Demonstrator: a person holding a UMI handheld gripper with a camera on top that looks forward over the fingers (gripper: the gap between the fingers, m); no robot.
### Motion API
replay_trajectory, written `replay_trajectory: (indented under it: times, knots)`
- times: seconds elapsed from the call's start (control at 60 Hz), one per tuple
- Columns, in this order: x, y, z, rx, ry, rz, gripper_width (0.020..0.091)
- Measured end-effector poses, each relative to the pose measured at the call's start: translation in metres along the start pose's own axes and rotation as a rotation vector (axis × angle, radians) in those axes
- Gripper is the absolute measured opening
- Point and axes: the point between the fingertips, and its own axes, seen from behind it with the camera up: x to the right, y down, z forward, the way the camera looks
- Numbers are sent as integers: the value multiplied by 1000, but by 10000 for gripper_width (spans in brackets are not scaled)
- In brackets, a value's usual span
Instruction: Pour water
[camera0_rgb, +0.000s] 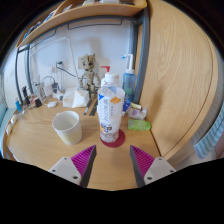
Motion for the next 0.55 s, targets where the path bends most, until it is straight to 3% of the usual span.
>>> replay_trajectory:
  times: [0.35,0.55]
  knots:
    - [20,-26,-76,-23,-12,-39,661]
    - [15,-50,-93,35,-51,-5,665]
